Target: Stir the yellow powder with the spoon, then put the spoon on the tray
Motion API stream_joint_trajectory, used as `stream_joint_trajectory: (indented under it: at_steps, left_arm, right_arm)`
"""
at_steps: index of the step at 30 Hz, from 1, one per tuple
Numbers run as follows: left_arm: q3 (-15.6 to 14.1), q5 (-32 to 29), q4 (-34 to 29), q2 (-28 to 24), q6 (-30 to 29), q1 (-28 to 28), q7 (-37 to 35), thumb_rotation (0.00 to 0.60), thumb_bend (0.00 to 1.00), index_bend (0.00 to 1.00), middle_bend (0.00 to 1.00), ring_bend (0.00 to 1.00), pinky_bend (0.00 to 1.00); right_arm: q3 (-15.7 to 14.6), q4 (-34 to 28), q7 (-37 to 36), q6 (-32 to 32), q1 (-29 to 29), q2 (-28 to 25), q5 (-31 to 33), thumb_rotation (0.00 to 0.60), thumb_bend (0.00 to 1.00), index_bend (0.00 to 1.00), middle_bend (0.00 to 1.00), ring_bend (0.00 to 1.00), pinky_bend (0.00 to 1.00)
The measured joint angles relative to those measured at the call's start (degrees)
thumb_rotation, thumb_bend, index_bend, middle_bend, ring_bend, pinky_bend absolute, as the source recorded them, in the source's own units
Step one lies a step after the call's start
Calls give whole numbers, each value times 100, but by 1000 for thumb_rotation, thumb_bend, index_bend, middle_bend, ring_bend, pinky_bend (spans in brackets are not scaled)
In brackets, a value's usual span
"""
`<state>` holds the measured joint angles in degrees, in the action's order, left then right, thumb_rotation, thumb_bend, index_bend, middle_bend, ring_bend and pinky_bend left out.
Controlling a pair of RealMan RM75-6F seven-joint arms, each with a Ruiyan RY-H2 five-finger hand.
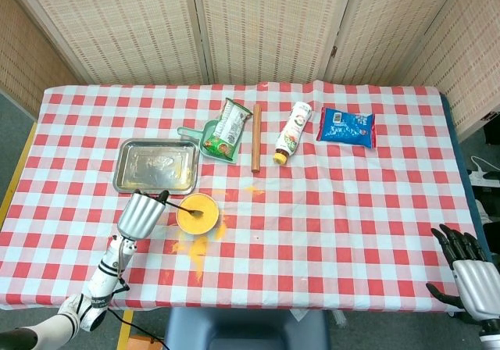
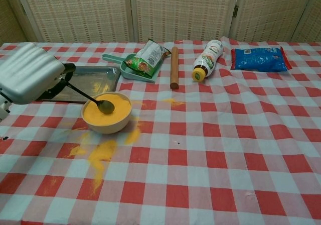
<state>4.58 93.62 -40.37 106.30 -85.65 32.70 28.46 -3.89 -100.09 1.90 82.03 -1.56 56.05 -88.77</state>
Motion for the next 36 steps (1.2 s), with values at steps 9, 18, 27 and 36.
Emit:
stream_joint_trajectory:
  at_steps: [9, 18, 27, 36]
  left_arm:
    - [153, -162, 756, 263, 165, 208, -260, 600, 649, 985, 1000, 1000, 1000]
    - [245, -203, 1006, 356, -168, 339, -588, 600, 645, 985, 1000, 1000, 1000]
    - [232, -191, 328, 54, -326, 310, -558, 600, 647, 985, 1000, 1000, 1000]
    - [703, -774, 387, -179, 561, 624, -1008, 600, 644, 985, 1000, 1000, 1000]
  right_arm:
    - [2, 13, -91, 103, -48, -50, -27, 600, 123, 0, 0, 0, 0]
    - [0, 10, -76, 113, -61, -44, -44, 600, 123, 0, 0, 0, 0]
    - [1, 4, -77, 98, -55, -42, -46, 600, 123, 0, 0, 0, 0]
    - [43, 26, -20, 5, -29, -17, 105, 600, 123, 0, 0, 0, 0]
